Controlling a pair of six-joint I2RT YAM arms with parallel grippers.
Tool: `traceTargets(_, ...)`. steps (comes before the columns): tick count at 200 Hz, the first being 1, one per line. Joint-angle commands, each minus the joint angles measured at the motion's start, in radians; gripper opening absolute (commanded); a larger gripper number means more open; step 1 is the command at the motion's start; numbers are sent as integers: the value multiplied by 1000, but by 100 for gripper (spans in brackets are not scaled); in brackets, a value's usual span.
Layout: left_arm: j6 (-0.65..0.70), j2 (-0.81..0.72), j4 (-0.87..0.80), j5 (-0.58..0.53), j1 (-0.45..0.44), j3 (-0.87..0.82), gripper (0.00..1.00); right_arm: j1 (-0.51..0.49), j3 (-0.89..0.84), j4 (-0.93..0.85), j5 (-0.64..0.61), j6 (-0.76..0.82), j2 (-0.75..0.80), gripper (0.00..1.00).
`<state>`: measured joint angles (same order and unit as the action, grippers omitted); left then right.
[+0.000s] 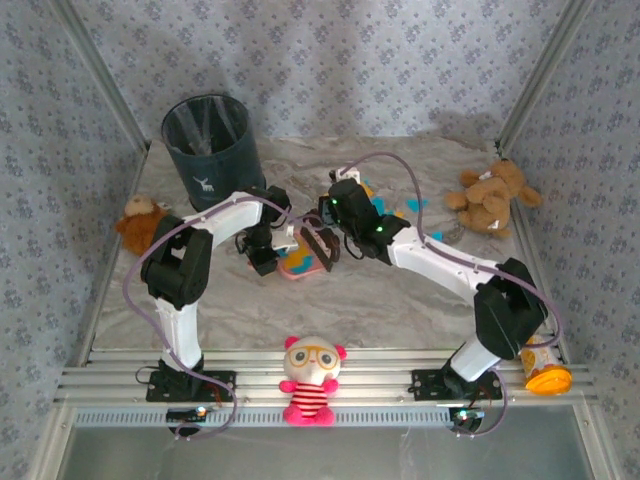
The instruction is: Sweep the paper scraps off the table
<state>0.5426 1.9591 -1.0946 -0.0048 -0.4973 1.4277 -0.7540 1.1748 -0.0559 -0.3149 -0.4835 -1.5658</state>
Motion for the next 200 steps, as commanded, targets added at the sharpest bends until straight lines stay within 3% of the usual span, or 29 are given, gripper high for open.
traceTargets(1, -20, -22, 13, 31, 7, -12, 0, 7, -36, 5, -91, -43, 65, 0)
traceTargets(132, -89, -260, 127, 144, 17, -63, 0, 112, -181, -103, -203, -10, 306, 0)
traceTargets(200, -227, -318, 50, 218, 19, 122, 0, 168, -231, -127, -203, -7, 398, 0)
